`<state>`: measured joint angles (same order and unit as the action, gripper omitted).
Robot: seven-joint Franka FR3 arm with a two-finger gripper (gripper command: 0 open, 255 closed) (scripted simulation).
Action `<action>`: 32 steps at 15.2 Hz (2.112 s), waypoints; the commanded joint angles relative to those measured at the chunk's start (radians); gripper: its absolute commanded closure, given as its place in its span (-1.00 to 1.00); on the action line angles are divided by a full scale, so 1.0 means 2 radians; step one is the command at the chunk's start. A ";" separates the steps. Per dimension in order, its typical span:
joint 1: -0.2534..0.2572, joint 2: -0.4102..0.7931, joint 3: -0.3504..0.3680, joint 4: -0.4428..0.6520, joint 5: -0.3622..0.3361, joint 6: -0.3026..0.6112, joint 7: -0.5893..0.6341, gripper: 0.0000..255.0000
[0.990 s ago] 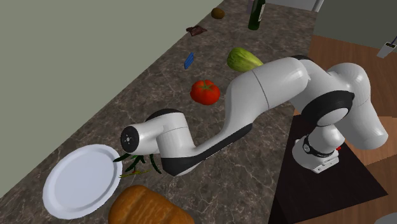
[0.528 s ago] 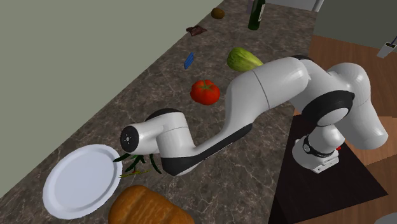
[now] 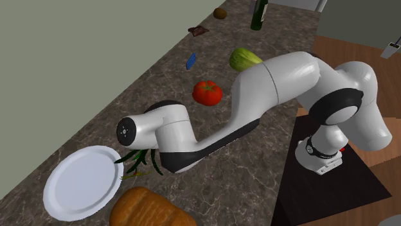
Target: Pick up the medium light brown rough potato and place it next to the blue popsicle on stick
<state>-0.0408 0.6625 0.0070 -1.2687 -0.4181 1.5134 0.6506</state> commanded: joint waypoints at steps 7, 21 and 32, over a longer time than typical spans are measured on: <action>0.004 -0.009 -0.001 0.040 0.000 -0.045 -0.018 1.00; -0.014 -0.054 -0.009 0.030 -0.008 -0.068 -0.056 1.00; -0.090 -0.157 -0.043 -0.134 -0.031 0.036 -0.124 1.00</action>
<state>-0.2073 0.3596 -0.0716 -1.5203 -0.4757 1.5703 0.4178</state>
